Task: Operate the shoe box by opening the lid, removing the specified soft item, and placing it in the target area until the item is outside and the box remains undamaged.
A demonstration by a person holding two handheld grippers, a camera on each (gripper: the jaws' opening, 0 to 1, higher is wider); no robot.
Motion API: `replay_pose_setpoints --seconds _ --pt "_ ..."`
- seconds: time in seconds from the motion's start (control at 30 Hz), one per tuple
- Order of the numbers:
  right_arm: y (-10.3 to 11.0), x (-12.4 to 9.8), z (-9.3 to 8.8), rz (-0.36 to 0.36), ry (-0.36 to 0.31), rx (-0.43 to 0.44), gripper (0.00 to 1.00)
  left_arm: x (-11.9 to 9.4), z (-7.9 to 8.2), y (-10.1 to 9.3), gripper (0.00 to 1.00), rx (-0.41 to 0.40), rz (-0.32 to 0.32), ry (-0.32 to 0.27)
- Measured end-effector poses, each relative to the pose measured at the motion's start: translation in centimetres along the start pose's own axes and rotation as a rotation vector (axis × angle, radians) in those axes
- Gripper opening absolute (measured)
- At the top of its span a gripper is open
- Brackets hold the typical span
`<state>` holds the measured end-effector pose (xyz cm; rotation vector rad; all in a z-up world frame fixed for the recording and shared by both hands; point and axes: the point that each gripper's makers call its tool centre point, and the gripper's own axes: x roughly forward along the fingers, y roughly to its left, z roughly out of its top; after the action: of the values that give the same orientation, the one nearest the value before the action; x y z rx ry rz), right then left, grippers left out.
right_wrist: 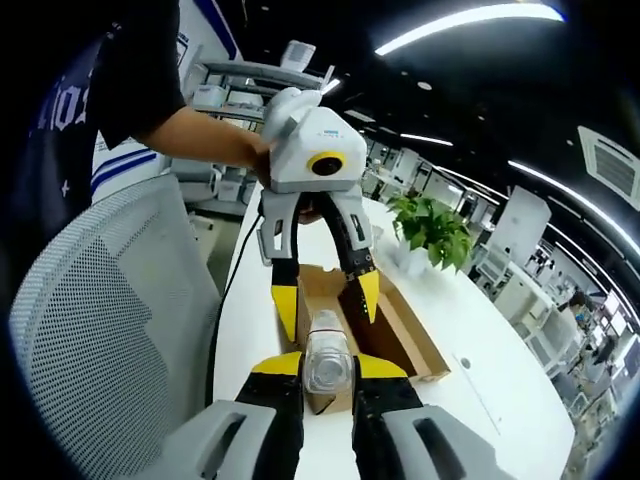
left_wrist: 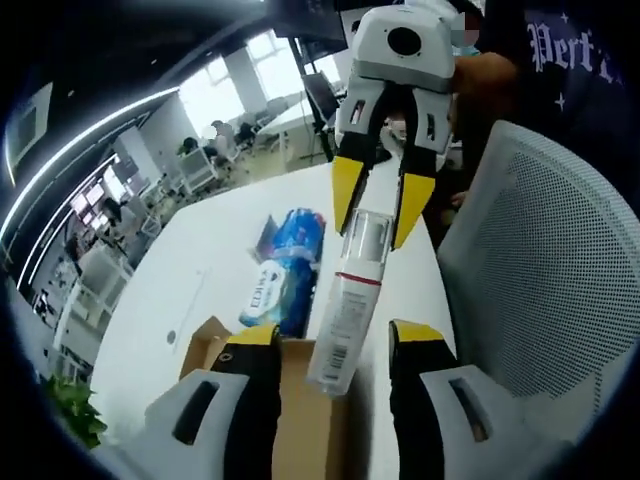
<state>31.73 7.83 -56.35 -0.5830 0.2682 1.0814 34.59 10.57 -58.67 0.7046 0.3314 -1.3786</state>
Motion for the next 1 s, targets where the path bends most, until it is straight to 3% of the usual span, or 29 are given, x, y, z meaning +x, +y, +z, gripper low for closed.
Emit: replay_pose_setpoints --seconds 0.3,0.57,1.0 --pt "-3.3 -0.8 -0.2 0.004 0.043 -0.008 0.12 -2.0 -1.7 0.8 0.54 -0.126 0.102 -0.034" --pt "-6.7 -1.2 -0.9 0.008 0.12 -0.029 0.12 -3.9 -3.5 1.0 0.64 -0.254 0.18 -0.059" --pt "-11.8 -0.9 -2.4 0.015 0.247 -0.087 0.12 -6.6 -6.3 0.5 0.76 -0.375 0.286 -0.067"
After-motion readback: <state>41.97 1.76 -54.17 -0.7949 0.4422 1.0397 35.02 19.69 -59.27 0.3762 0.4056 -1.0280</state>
